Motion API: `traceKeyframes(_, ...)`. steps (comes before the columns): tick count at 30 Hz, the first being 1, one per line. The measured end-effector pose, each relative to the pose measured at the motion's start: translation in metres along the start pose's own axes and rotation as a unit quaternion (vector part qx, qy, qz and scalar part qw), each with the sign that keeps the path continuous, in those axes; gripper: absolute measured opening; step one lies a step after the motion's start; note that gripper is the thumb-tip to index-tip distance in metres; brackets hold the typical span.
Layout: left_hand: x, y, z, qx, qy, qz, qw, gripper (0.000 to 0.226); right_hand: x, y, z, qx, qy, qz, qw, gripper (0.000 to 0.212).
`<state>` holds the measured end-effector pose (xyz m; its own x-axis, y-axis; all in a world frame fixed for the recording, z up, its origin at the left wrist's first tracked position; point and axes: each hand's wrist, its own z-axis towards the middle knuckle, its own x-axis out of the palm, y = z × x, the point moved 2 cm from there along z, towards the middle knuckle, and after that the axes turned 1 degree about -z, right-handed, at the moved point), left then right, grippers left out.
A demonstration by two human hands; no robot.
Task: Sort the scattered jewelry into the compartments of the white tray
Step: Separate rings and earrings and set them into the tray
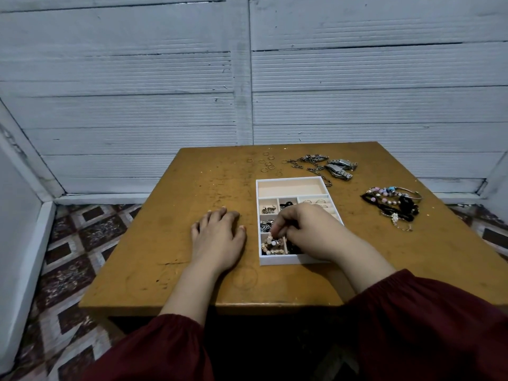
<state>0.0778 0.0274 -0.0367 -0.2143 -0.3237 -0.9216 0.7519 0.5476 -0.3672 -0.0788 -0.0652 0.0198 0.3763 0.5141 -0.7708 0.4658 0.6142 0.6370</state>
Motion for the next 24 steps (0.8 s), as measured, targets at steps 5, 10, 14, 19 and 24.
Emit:
traceKeyframes(5,-0.005,-0.002,0.004,-0.013,0.003,-0.007,1.000,0.039,-0.001,-0.003,0.007,-0.006,-0.040,0.005,0.999,0.031)
traceKeyframes(10,-0.013,-0.011,0.016,-0.027,-0.020,-0.034,0.999,0.035,-0.007,-0.005,0.018,-0.014,-0.090,0.023,0.996,0.029)
traceKeyframes(14,-0.019,-0.023,0.030,-0.004,-0.043,-0.055,0.998,0.033,-0.012,-0.009,0.029,-0.013,-0.118,0.048,0.992,0.026)
traceKeyframes(19,-0.025,-0.044,0.052,0.055,-0.079,-0.103,0.990,0.030,-0.024,-0.021,0.043,-0.007,-0.152,0.069,0.986,0.024)
traceKeyframes(24,-0.022,-0.075,0.079,0.127,-0.085,-0.149,0.977,0.028,-0.043,-0.045,0.054,0.019,-0.204,0.111,0.972,0.019)
